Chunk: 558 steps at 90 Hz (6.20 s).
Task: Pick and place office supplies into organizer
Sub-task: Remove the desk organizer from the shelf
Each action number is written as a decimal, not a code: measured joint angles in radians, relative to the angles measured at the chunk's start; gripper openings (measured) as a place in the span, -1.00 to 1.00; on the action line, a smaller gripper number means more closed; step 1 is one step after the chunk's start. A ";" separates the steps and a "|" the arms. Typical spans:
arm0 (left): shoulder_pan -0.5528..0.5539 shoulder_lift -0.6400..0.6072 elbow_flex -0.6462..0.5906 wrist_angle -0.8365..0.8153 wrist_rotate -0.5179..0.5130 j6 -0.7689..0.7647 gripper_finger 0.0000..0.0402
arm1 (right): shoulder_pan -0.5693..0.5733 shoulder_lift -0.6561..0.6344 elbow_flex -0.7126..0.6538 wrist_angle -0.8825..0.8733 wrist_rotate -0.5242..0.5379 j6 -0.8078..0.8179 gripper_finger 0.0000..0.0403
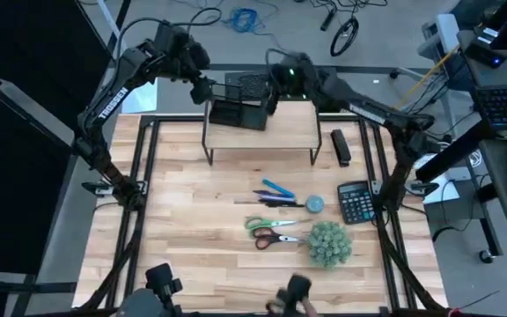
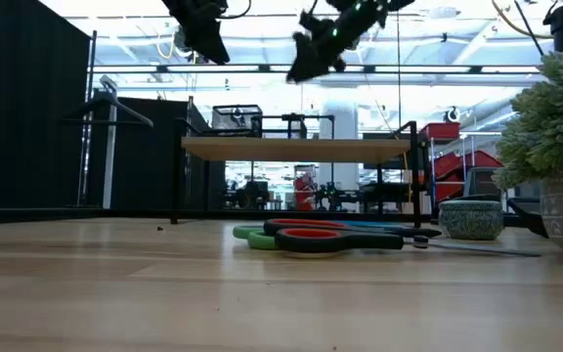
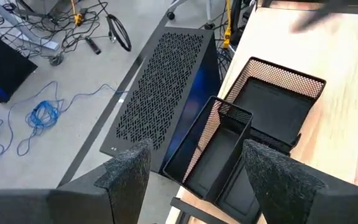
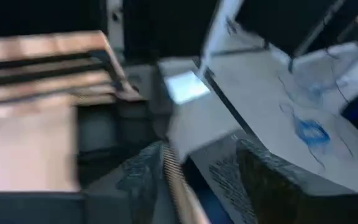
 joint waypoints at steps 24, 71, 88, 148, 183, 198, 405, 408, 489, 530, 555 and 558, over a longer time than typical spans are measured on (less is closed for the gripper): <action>-0.001 0.000 0.000 -0.002 0.000 -0.002 0.20 | -0.056 0.182 0.173 -0.208 -0.126 -0.036 0.03; -0.001 0.000 0.000 -0.001 -0.002 -0.001 0.20 | -0.072 0.258 0.172 -0.256 -0.135 -0.066 0.01; -0.001 0.000 0.000 -0.001 -0.002 -0.001 0.20 | -0.072 0.266 0.171 -0.267 -0.134 -0.088 -0.23; -0.001 0.000 0.000 0.001 -0.002 0.000 0.20 | -0.072 0.264 0.184 -0.262 -0.119 -0.108 -1.00; -0.001 0.000 0.000 0.001 -0.001 0.000 0.20 | -0.071 0.262 0.323 -0.379 -0.125 -0.121 -1.00; -0.001 0.000 0.000 0.001 -0.001 0.000 0.20 | -0.069 0.260 0.363 -0.422 -0.127 -0.126 -1.00; -0.122 -0.201 0.000 -0.019 -0.065 -0.082 0.20 | 0.310 0.134 0.377 -0.672 -0.257 -0.058 -1.00; -0.126 -0.206 0.000 -0.020 -0.065 -0.085 0.20 | 0.320 0.134 0.377 -0.670 -0.257 -0.053 -1.00; -0.225 -0.217 0.000 -0.090 -0.064 -0.167 0.20 | 0.623 0.134 -0.025 -0.052 -0.176 0.263 -1.00; -0.247 -0.217 0.000 -0.082 -0.063 -0.186 0.20 | 0.656 0.226 -0.294 0.468 -0.125 0.315 -1.00; -0.246 -0.222 0.000 -0.083 -0.063 -0.186 0.20 | 0.654 0.342 -0.294 0.598 -0.123 0.278 -1.00; -0.246 -0.224 0.000 -0.083 -0.063 -0.186 0.20 | 0.654 0.354 -0.294 0.617 -0.115 0.278 -1.00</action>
